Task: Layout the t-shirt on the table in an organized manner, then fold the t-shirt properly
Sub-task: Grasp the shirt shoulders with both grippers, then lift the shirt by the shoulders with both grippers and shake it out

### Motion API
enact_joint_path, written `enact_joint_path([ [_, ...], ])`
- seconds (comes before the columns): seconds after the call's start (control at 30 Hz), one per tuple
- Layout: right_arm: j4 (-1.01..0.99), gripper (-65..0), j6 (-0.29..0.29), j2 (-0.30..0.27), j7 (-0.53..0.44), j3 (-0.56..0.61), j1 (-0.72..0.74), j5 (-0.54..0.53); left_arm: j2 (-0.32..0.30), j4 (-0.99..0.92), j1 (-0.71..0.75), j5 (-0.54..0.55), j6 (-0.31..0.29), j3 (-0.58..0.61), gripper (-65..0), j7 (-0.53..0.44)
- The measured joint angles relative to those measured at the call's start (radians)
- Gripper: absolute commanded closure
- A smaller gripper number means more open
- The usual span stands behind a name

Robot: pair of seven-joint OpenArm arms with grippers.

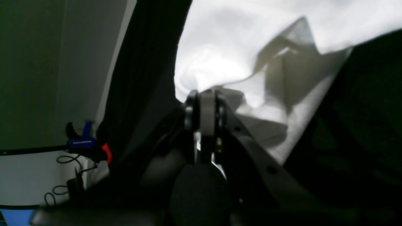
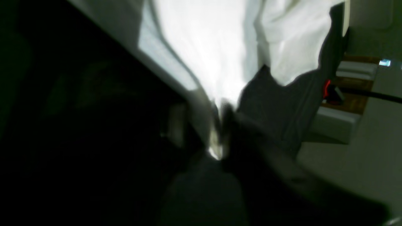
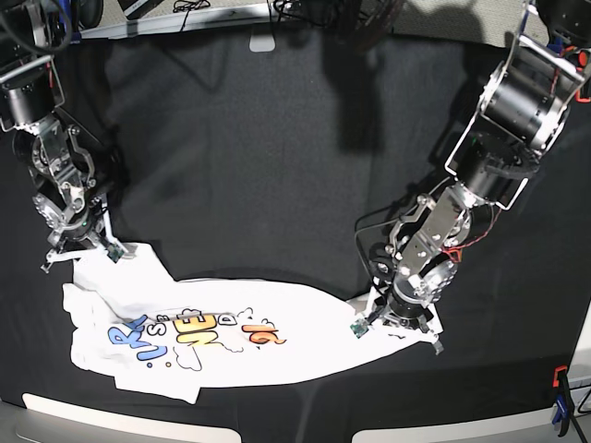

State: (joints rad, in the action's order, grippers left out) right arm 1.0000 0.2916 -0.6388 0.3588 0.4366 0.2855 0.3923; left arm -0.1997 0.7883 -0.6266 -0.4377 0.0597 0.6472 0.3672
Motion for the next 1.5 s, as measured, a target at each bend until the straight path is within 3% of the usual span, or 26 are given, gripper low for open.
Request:
enact_joint_path([
  [0.17, 0.003, 0.0, 0.013, 0.017, 0.094, -0.001, 0.003, -0.122, 0.001, 0.009, 0.002, 0.0, 0.0, 0.0, 0.0, 0.083],
  [0.4, 0.136, 0.0, 0.019, -0.031, 0.116, -0.005, -0.079, -0.184, -0.054, 0.221, 0.06, 0.006, 0.002, 0.0, 0.0, 0.147],
  [0.67, 0.471, 0.0, -0.056, -0.137, 0.261, 0.006, -0.278, -0.219, -0.216, 0.506, 0.233, 0.008, 0.001, 0.002, 0.0, 0.217],
  [0.87, 0.617, 0.0, -0.061, -0.184, 0.317, -0.021, -0.395, -0.206, -0.338, 0.707, 0.376, 0.012, 0.004, 0.004, 0.0, 0.308],
  [0.93, 0.66, 0.0, -0.057, -0.187, 0.323, -0.033, -0.442, -0.175, -0.386, 0.766, 0.422, 0.013, 0.029, 0.005, 0.0, 0.333],
  [1.07, 0.737, 0.0, -0.061, -0.187, 0.346, -0.089, -0.529, -0.159, -0.476, 0.877, 0.497, 0.013, 0.069, 0.006, 0.0, 0.376],
  [1.23, 0.826, 0.0, -0.061, -0.187, 0.361, -0.199, -0.666, -0.161, -0.547, 0.966, 0.583, 0.011, 0.073, 0.006, 0.0, 0.401],
  [1.5, 0.964, 0.0, -0.061, -0.189, 0.361, -0.386, -0.904, -0.16, -0.569, 0.983, 0.716, -0.071, 0.091, 0.006, 0.0, 0.466],
])
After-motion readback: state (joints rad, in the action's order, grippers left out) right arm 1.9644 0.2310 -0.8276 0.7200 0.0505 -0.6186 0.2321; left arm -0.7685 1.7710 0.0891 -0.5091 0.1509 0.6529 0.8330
